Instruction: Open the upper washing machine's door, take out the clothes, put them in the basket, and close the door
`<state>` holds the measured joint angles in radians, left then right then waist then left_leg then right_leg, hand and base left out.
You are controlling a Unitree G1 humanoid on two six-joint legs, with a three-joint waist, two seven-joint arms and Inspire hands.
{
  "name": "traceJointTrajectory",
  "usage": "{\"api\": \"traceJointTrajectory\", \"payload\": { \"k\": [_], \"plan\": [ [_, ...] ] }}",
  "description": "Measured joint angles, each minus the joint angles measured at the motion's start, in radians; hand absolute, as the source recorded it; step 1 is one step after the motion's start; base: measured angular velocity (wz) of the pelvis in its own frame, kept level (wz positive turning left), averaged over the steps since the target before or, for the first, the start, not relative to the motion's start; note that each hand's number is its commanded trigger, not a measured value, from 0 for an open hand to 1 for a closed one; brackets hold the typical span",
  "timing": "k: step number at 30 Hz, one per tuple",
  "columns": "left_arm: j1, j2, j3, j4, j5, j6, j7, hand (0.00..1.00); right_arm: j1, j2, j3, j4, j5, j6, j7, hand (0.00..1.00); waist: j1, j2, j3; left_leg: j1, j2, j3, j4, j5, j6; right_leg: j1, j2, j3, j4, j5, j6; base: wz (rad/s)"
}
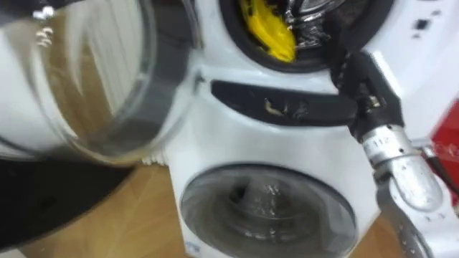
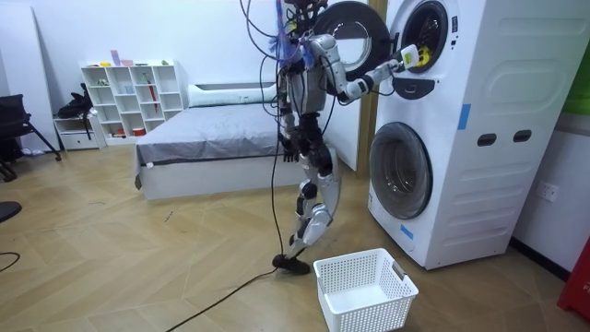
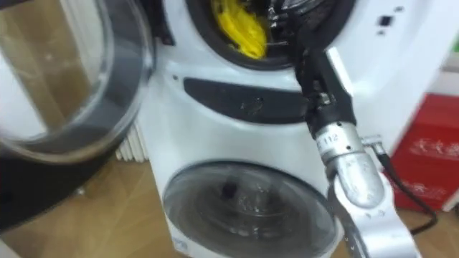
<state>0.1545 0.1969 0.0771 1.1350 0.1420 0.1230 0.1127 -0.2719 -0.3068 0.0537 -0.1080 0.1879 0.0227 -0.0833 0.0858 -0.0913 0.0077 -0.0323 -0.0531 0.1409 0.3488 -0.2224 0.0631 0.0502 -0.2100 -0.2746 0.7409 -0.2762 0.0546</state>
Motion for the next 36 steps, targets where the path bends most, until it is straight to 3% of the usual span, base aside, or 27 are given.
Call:
{"api": "traceJointTrajectory", "payload": {
  "k": [1,2,3,5,7,8,10,12,18,22,26,31,36],
  "plan": [
    [-0.007,0.004,-0.011,0.000,-0.001,0.000,0.008,0.00,0.010,0.000,0.000,0.006,0.000,0.000,-0.004,0.00,0.000,0.002,-0.0006,0.016,0.000,-0.009,-0.012,-0.001,0.003,0.000,0.005,0.002,0.013,0.024,-0.001,0.21],
    [-0.014,0.017,-0.034,-0.013,0.001,-0.001,0.022,0.00,0.030,0.003,0.001,0.014,0.004,0.001,-0.004,0.00,0.002,0.006,-0.0009,0.027,0.004,-0.036,-0.023,-0.003,0.007,-0.019,0.024,0.019,0.016,0.013,0.001,0.14],
    [-0.022,0.026,-0.035,-0.020,0.010,-0.012,0.040,0.00,0.040,0.002,0.001,0.019,0.004,0.002,0.005,0.00,0.007,0.000,-0.0036,0.027,0.012,-0.056,-0.035,-0.003,0.007,-0.062,0.056,0.043,-0.015,-0.031,-0.010,0.17],
    [-0.030,0.031,-0.036,-0.017,0.020,-0.026,0.056,0.00,0.055,0.001,-0.005,0.013,0.002,0.000,0.007,0.00,0.001,0.005,-0.0026,0.029,0.031,-0.082,-0.040,-0.002,0.006,-0.115,0.102,0.057,-0.122,-0.051,-0.032,0.23],
    [-0.027,0.032,-0.040,-0.018,0.019,-0.029,0.058,0.00,0.054,-0.003,-0.010,0.011,0.000,0.000,-0.003,0.00,-0.001,0.001,-0.0029,0.042,0.028,-0.089,-0.045,-0.003,0.006,-0.139,0.121,0.076,-0.296,-0.007,-0.036,0.23],
    [-0.021,0.025,-0.041,-0.016,0.018,-0.027,0.060,0.00,0.057,-0.004,-0.010,0.017,-0.003,0.000,-0.012,0.00,-0.006,0.002,-0.0026,0.063,0.022,-0.092,-0.049,-0.007,0.000,-0.132,0.120,0.071,-0.364,0.090,-0.053,0.28],
    [-0.002,0.011,-0.041,-0.027,0.018,-0.030,0.064,0.00,0.059,-0.005,-0.008,0.021,0.004,0.001,-0.019,0.00,-0.002,0.020,-0.0133,0.100,0.031,-0.088,-0.094,-0.006,-0.003,-0.095,0.132,0.079,-0.398,0.100,-0.056,0.11],
    [0.002,0.010,-0.036,-0.023,0.022,-0.025,0.072,0.00,0.047,-0.012,-0.009,0.017,0.012,0.001,-0.018,0.00,0.019,0.030,-0.0082,0.114,0.046,-0.086,-0.130,-0.003,-0.009,-0.084,0.153,0.077,-0.440,0.116,-0.065,-0.09],
    [0.038,0.004,-0.020,-0.017,0.033,0.010,0.072,0.00,0.045,-0.011,-0.005,0.012,0.012,0.002,0.022,0.00,0.049,0.033,-0.0069,0.125,0.075,-0.059,-0.151,-0.012,-0.034,-0.062,0.201,0.100,-0.499,0.138,-0.083,-0.17],
    [0.043,-0.005,-0.019,-0.025,0.049,0.026,0.076,0.00,0.031,-0.011,-0.004,0.012,0.031,0.005,0.023,0.00,0.056,0.033,-0.0069,0.126,0.080,-0.040,-0.153,-0.015,-0.042,-0.065,0.214,0.112,-0.506,0.141,-0.090,-0.13],
    [0.043,-0.022,-0.014,-0.030,0.049,0.030,0.079,0.00,0.014,-0.011,-0.005,0.009,0.057,0.011,0.020,0.00,0.042,0.034,-0.0066,0.125,0.082,-0.039,-0.152,-0.015,-0.042,-0.059,0.216,0.109,-0.514,0.141,-0.091,0.02],
    [0.052,-0.024,0.019,-0.030,0.050,0.025,0.081,0.00,0.014,-0.012,-0.033,0.009,0.077,0.013,0.007,0.00,0.016,0.025,-0.0124,0.126,0.082,-0.058,-0.149,-0.015,-0.042,-0.052,0.214,0.095,-0.522,0.141,-0.091,0.07],
    [0.088,-0.022,0.021,-0.011,0.049,0.018,0.095,0.00,0.014,-0.019,-0.092,-0.001,0.091,0.013,-0.043,0.00,-0.010,0.030,-0.0068,0.160,0.093,-0.059,-0.163,-0.016,-0.044,-0.021,0.215,0.079,-0.523,0.142,-0.091,0.05]
  ]
}}
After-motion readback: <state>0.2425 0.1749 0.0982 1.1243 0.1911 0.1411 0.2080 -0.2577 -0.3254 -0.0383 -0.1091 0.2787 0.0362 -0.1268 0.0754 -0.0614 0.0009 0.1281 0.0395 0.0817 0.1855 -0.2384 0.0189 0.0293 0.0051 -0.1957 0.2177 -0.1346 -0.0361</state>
